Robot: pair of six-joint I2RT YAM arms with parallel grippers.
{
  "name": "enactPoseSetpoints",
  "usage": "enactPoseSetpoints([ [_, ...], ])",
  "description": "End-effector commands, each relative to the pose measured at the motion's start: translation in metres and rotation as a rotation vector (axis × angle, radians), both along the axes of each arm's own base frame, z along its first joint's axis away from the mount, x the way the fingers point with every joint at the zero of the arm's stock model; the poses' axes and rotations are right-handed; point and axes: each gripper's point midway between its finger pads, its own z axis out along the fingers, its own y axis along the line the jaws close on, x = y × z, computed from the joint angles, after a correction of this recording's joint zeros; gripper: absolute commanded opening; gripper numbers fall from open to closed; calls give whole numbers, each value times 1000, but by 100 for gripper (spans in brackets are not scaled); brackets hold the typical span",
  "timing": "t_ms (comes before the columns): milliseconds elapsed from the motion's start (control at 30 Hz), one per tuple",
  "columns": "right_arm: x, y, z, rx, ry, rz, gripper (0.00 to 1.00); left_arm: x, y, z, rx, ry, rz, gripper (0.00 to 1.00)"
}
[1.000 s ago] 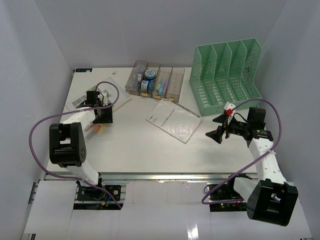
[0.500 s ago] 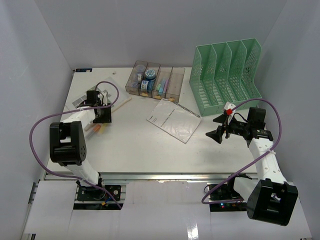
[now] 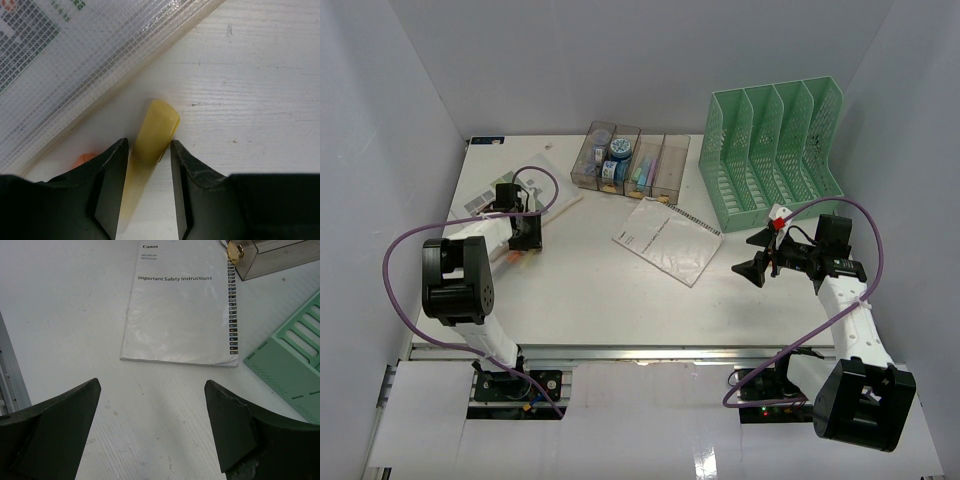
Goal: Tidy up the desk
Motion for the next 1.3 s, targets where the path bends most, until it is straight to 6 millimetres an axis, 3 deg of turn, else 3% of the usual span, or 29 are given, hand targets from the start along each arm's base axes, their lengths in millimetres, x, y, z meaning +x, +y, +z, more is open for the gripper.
enactPoseSetpoints([
  [0,5,-2,10,-6,-42,3,91,1,-10,4,-58,0,1,44],
  [233,5,-2,9,-7,-41,2,91,7,-36,22,-202,-37,-19,29],
  [567,6,-3,8,-10,-35,-1,91,25,-113,102,-644,-187,-98,23],
  [700,6,-3,7,-11,-35,-1,91,37,-158,130,-762,-205,-175,22],
  [833,6,-3,6,-12,-34,-1,91,62,-201,156,-815,-242,-244,22],
  [933,6,-3,6,-12,-32,-2,91,86,-236,160,-841,-248,-275,22],
  [1000,6,-2,6,-10,-31,2,91,112,-252,187,-859,-316,-306,21],
  [1100,6,-1,6,-2,-26,7,91,147,-278,201,-882,-368,-340,21],
  [1133,6,-1,5,1,-20,8,91,157,-283,188,-881,-352,-331,21],
  [1200,5,0,5,11,-12,13,91,182,-294,204,-889,-410,-351,22],
  [1233,5,0,5,14,-10,15,91,191,-297,205,-889,-424,-349,22],
  [1267,4,1,5,19,-7,18,91,202,-301,194,-889,-419,-335,22],
])
